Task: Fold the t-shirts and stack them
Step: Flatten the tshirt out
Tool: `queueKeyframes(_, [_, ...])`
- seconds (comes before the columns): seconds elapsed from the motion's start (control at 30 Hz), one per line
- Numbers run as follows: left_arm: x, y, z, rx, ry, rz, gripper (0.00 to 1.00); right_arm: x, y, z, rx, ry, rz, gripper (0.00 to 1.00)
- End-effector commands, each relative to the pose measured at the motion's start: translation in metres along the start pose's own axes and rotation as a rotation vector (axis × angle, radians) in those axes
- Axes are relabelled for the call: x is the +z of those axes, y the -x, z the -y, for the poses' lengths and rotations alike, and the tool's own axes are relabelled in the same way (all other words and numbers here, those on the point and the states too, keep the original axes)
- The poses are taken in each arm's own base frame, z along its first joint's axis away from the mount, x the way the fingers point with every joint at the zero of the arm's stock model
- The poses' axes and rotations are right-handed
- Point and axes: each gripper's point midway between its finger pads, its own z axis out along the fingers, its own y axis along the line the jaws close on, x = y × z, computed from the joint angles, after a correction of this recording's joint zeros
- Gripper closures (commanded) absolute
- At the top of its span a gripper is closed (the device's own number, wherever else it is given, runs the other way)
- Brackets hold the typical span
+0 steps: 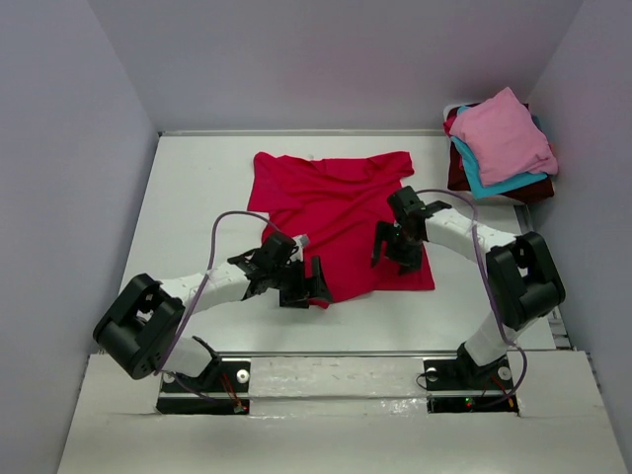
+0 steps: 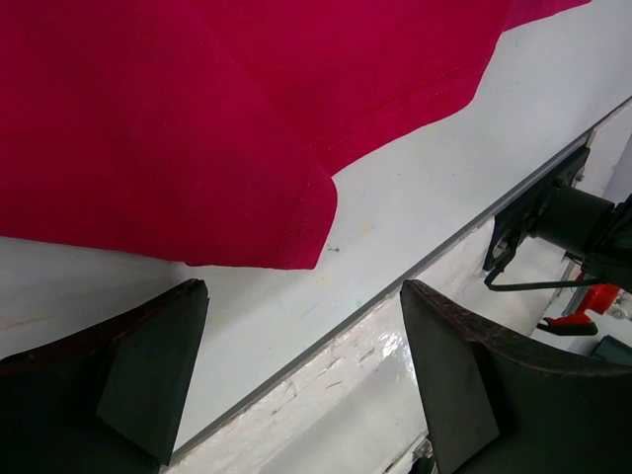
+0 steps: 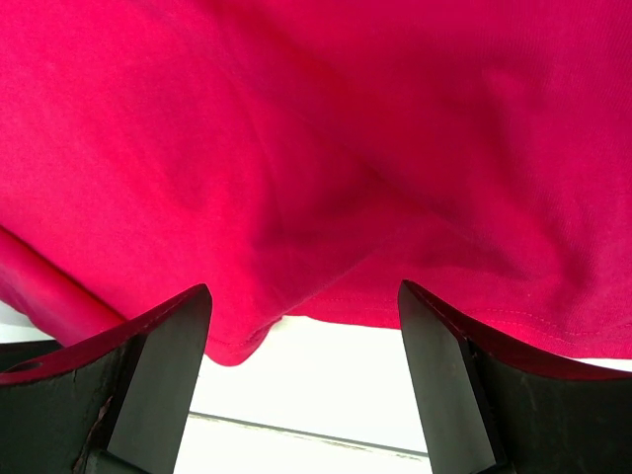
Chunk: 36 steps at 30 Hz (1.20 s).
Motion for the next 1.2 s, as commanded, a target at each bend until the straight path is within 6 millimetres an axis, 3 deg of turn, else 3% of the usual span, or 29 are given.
queueKeyframes(0.0, [-0.004, 0.014, 0.021, 0.056, -0.06, 0.044, 0.11, -0.006, 0.002, -0.004, -0.017, 0.025, 0.039, 0.18])
queueKeyframes(0.73, [0.004, 0.022, 0.012, 0.07, -0.011, 0.057, 0.29, -0.002, -0.004, 0.002, -0.014, 0.013, 0.029, 0.19])
queueKeyframes(0.93, [0.005, 0.02, 0.006, 0.06, 0.018, 0.048, 0.4, -0.001, -0.005, 0.002, -0.012, 0.014, 0.028, 0.2])
queueKeyframes(1.03, [0.004, 0.023, 0.008, 0.065, 0.022, 0.054, 0.54, 0.0, -0.006, 0.004, -0.012, 0.012, 0.024, 0.2])
queueKeyframes(1.17, [0.004, 0.025, 0.006, 0.074, 0.043, 0.053, 0.65, 0.001, -0.007, 0.004, -0.012, 0.013, 0.021, 0.2])
